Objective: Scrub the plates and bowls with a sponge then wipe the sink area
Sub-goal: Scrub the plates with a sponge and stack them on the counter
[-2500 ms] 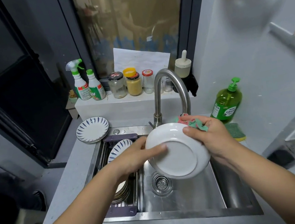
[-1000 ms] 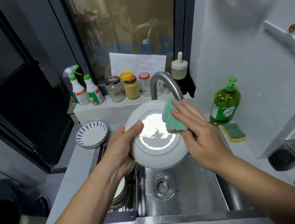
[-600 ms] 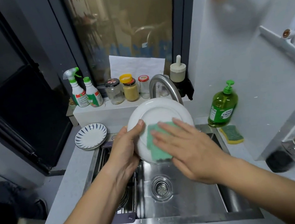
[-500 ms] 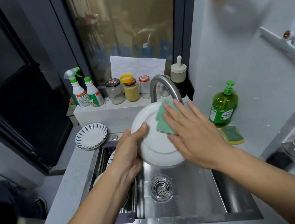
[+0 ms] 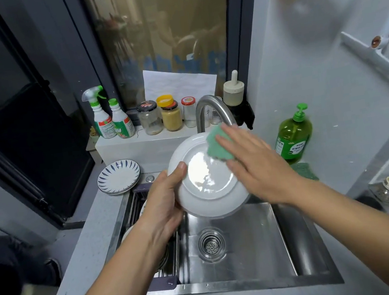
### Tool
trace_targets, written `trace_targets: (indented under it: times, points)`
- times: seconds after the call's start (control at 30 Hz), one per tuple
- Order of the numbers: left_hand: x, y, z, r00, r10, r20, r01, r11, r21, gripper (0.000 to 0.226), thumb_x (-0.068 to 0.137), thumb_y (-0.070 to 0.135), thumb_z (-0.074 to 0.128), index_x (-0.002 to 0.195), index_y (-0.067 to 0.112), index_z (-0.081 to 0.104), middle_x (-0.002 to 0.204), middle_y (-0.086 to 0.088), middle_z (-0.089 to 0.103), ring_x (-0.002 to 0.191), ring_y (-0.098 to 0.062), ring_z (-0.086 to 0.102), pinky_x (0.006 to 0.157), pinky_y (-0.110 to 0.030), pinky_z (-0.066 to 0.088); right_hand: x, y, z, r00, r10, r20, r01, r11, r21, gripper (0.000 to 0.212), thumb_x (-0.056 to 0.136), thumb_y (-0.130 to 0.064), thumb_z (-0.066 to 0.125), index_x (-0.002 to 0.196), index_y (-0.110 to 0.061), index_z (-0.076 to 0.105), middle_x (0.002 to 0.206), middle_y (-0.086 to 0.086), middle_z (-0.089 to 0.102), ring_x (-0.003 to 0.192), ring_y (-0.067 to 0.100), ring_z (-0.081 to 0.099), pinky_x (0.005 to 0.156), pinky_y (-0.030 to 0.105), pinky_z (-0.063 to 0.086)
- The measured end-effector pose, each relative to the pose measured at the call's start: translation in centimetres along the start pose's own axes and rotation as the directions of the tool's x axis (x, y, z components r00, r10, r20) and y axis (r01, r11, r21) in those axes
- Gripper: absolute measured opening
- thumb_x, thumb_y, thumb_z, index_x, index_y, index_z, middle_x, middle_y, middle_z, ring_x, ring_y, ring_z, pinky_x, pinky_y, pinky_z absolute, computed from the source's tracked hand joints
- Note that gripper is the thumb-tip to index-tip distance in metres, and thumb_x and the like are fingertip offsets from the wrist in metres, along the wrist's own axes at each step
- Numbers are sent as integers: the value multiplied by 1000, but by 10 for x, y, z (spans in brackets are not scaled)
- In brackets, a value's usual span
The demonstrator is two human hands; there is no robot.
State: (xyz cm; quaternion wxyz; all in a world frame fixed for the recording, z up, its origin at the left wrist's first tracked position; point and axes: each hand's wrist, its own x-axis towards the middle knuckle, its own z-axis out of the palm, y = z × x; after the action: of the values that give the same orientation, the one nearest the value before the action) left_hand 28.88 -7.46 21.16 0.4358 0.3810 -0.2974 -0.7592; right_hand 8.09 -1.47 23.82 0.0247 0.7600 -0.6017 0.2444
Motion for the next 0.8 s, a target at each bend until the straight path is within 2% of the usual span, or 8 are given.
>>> trace_targets:
  times: [0.1, 0.17, 0.3, 0.4, 0.47, 0.6, 0.7, 0.8]
  points:
    - [-1, 1, -1, 1000, -10, 3, 10, 1000, -8, 32, 97, 13, 64, 127, 2, 62, 113, -17, 75, 99, -29, 74, 89, -43, 59, 8, 1, 3, 967, 256, 18, -228, 824, 520, 43, 108, -21, 38, 151, -27, 35, 164, -9, 24, 140, -19, 17, 112, 3, 11]
    - [-2, 4, 0, 1000, -9, -4, 9, 999, -38, 30, 98, 14, 63, 127, 5, 63, 111, -14, 77, 97, -27, 75, 82, -41, 63, -1, -5, 9, 944, 328, -25, -232, 719, 655, 42, 108, -17, 39, 148, -28, 34, 161, -9, 29, 136, -24, 20, 110, 1, 14]
    - [3, 9, 4, 1000, -4, -17, 2, 995, -105, 23, 102, 18, 57, 119, 6, 68, 105, -12, 79, 92, -24, 77, 84, -42, 59, -31, -31, 33, 944, 311, -111, -181, 769, 613, 53, 104, -24, 36, 156, -22, 24, 166, -14, 9, 151, -4, 8, 122, 19, 10]
    - [5, 1, 5, 999, 20, -40, -24, 994, -104, 34, 100, 20, 59, 128, 3, 65, 117, -18, 75, 108, -30, 73, 97, -48, 55, -40, -47, 51, 931, 339, -137, -242, 853, 462, 63, 97, -32, 49, 155, -21, 28, 166, -15, 3, 152, 2, 8, 122, 25, 13]
    - [5, -9, 6, 998, 33, -48, -38, 994, -102, 46, 91, 21, 66, 134, 3, 62, 125, -21, 71, 117, -35, 69, 102, -51, 53, -32, -51, 52, 864, 444, -237, -277, 812, 513, 52, 89, -30, 67, 135, -18, 46, 156, -7, 23, 140, 4, 30, 114, 17, 26]
    - [3, -24, 12, 1000, 12, -5, -13, 988, -154, 43, 95, 13, 65, 137, 6, 60, 126, -20, 71, 119, -33, 68, 104, -50, 53, -2, -44, 41, 719, 628, -297, -359, 702, 615, 44, 82, -16, 80, 103, -15, 41, 119, -5, 31, 101, 3, 48, 82, -5, 32]
    - [1, -24, 11, 997, -23, 70, 34, 985, -170, 37, 97, 9, 62, 135, 10, 62, 125, -18, 72, 115, -31, 71, 92, -47, 60, 10, -33, 27, 758, 600, -258, -312, 680, 663, 40, 84, -11, 77, 104, -16, 43, 117, -5, 35, 97, -10, 51, 83, 2, 41]
    - [-4, -15, 3, 983, -74, 166, 95, 987, -126, 43, 87, 10, 67, 130, 6, 64, 123, -18, 73, 108, -30, 72, 85, -45, 63, 14, -19, 6, 858, 475, -196, -223, 687, 692, 37, 84, -3, 73, 103, -18, 45, 125, -1, 44, 110, 4, 54, 90, 11, 47]
